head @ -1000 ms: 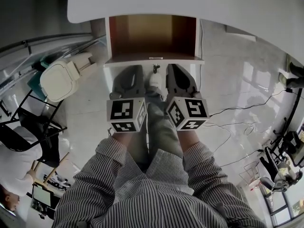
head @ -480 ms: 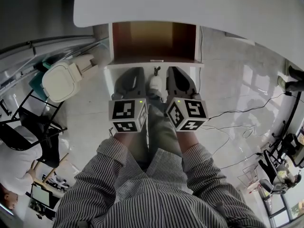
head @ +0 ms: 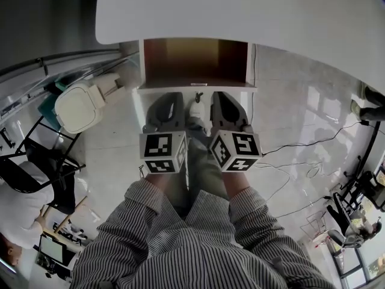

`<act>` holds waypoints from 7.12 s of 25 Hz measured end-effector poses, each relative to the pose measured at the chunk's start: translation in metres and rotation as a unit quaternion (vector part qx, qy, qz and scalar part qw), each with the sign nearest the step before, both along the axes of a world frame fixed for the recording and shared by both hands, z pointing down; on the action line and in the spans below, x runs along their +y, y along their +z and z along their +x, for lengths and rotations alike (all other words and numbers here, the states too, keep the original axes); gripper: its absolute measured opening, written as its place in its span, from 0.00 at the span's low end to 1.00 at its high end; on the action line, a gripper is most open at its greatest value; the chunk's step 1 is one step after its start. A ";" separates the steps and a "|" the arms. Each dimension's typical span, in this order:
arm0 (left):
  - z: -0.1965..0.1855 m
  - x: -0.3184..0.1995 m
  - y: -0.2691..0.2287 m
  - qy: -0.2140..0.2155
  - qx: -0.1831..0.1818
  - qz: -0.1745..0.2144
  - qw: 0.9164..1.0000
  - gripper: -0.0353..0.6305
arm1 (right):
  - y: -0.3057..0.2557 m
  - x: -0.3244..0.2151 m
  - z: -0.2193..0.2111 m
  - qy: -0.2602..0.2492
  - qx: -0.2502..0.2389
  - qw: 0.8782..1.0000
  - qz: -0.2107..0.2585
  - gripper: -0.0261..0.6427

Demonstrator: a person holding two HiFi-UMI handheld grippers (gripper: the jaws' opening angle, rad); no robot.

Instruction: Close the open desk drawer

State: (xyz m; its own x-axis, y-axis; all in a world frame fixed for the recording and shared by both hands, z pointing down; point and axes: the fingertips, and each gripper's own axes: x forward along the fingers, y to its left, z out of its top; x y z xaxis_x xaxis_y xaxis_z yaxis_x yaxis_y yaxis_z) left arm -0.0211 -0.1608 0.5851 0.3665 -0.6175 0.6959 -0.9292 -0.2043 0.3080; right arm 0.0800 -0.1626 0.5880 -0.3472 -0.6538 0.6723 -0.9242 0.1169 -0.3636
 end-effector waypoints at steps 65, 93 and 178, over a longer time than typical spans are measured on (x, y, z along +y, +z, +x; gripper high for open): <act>-0.006 -0.136 0.000 -0.017 0.005 0.054 0.998 0.07 | -0.001 -0.136 -0.005 0.027 -0.045 0.996 0.069 0.06; -0.001 -0.094 -0.040 0.002 0.021 0.088 0.996 0.07 | -0.049 -0.104 -0.021 -0.006 -0.067 0.994 0.090 0.06; 0.032 0.019 -0.357 0.124 0.100 0.261 0.952 0.07 | -0.365 0.028 -0.022 -0.110 -0.029 0.951 0.288 0.06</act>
